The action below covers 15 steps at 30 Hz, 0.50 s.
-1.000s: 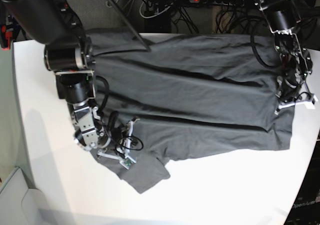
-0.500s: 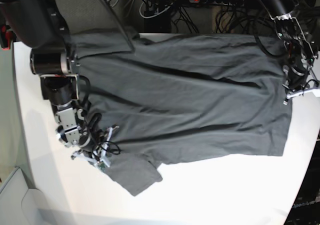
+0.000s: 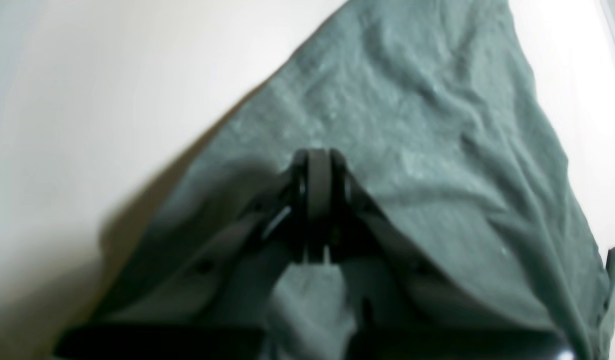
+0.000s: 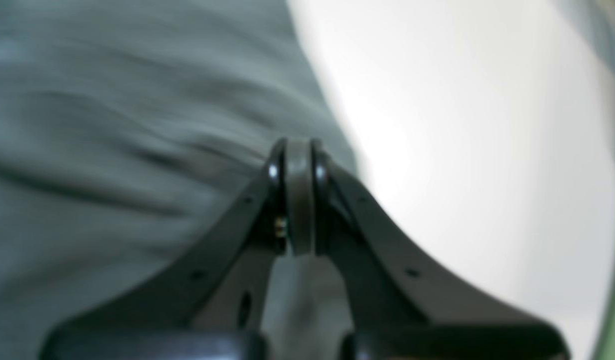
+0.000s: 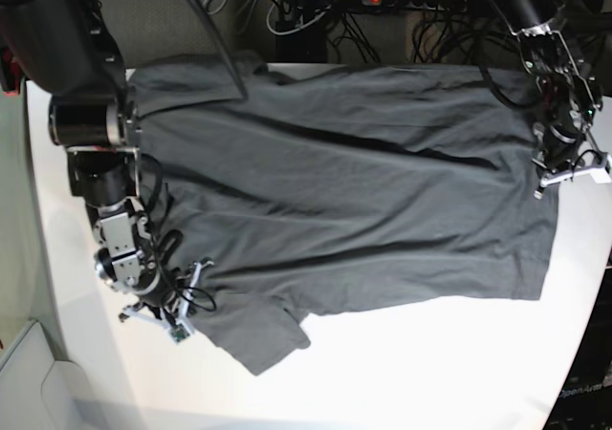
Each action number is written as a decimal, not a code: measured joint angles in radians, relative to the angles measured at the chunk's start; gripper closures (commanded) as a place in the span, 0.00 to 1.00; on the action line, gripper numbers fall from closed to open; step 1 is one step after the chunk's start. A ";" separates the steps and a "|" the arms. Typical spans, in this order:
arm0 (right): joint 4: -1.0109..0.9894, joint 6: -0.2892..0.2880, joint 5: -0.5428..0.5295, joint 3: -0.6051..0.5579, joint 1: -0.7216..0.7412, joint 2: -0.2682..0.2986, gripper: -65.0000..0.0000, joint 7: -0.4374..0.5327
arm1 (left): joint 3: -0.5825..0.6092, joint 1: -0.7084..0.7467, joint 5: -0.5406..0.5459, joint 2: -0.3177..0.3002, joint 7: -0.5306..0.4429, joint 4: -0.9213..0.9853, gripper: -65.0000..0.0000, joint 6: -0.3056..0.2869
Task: Layout the t-shirt on the table in an organized manner, then fold the t-shirt properly
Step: 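Drag the grey shirt's side edge with the right gripper toward the collar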
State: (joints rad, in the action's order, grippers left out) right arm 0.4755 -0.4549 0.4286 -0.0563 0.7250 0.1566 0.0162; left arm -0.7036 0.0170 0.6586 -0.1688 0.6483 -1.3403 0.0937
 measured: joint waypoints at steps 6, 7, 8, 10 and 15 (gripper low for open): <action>0.153 -0.183 -0.050 0.001 -0.072 -0.080 1.00 -0.065 | -0.002 0.013 0.000 -0.003 0.061 -0.063 1.00 -0.005; 0.153 -0.211 -0.071 -0.002 -0.074 -0.089 1.00 -0.089 | -0.003 0.022 0.002 -0.003 0.068 -0.079 1.00 -0.005; 0.153 -0.221 -0.087 -0.003 -0.074 -0.099 1.00 -0.106 | -0.004 0.032 0.000 -0.003 0.071 -0.090 1.00 -0.004; 0.129 -0.219 -0.109 -0.003 -0.068 -0.108 1.00 -0.102 | -0.003 0.055 -0.003 -0.003 0.075 -0.115 1.00 -0.004; -0.008 -0.203 -0.117 -0.002 -0.062 -0.111 1.00 -0.042 | -0.003 0.111 0.000 -0.003 0.075 -0.161 1.00 -0.005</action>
State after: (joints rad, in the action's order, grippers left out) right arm 0.4675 -0.6575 0.3119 -0.0582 0.6632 0.0460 -0.0254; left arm -0.7071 0.1284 0.6590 -0.1715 0.7235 -1.5013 0.0891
